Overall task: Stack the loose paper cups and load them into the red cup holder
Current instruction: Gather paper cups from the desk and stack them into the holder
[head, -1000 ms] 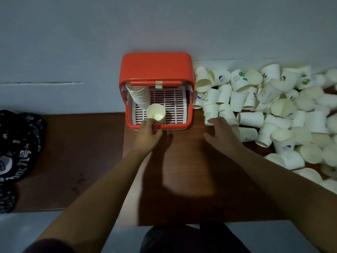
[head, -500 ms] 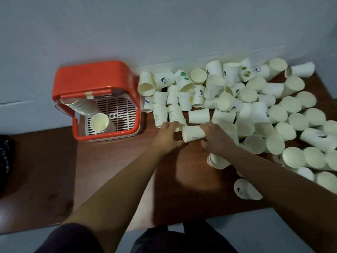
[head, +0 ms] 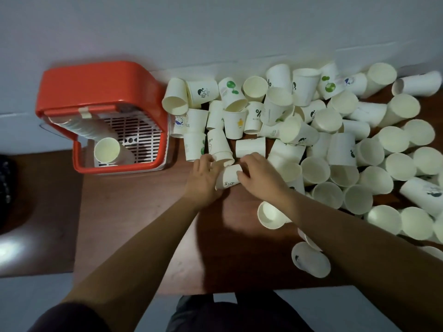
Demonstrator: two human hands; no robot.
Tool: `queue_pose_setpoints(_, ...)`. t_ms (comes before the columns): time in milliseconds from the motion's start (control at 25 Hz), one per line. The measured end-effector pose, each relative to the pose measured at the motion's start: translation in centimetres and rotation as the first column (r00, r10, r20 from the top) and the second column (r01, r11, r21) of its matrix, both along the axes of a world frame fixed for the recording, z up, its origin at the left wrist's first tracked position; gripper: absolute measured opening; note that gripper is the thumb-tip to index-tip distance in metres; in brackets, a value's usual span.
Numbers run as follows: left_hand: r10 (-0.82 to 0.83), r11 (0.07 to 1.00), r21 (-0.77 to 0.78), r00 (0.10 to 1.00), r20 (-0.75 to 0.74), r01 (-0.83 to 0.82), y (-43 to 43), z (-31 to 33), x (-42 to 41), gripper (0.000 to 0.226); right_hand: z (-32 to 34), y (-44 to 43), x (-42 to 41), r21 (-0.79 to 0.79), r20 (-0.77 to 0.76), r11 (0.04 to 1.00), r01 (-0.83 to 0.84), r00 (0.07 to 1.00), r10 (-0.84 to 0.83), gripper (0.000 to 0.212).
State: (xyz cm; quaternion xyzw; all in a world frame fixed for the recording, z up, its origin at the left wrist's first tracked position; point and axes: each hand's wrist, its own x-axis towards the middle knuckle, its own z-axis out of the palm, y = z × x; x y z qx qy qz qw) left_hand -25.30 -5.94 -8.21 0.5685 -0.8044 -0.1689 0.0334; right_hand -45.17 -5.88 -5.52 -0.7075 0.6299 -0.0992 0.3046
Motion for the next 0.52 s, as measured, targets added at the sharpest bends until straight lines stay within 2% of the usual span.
queue_pose_setpoints(80,0.062,0.998,0.028,0.998,-0.01,-0.062,1.0,0.7,2.3,0.075,0.5,-1.9,1.4,0.046,0.011,0.992,0.117,0.993,-0.118,0.042)
queue_pose_setpoints(200,0.262,0.941,0.267,0.948,-0.182,-0.209,2.3,2.0,6.6,0.074,0.3,-3.8,4.6,0.16,0.018,0.966,0.202,0.978,-0.208,0.052)
queue_pose_setpoints(280,0.346,0.89,0.381,0.915,-0.208,-0.25,3.0,2.7,9.3,0.07,-0.6,-4.4,6.6,0.24,0.046,0.931,0.274,0.955,-0.293,0.064)
queue_pose_setpoints(360,0.388,0.877,0.387,0.894,-0.224,-0.284,3.5,3.3,11.6,0.065,-1.3,-4.6,8.4,0.312,0.059,0.879,0.361,0.916,-0.398,0.074)
queue_pose_setpoints(520,0.486,0.85,0.377,0.824,-0.29,-0.369,3.9,3.9,14.9,0.06,-1.4,-4.8,10.4,0.416,0.079,0.801,0.43,0.861,-0.503,0.069)
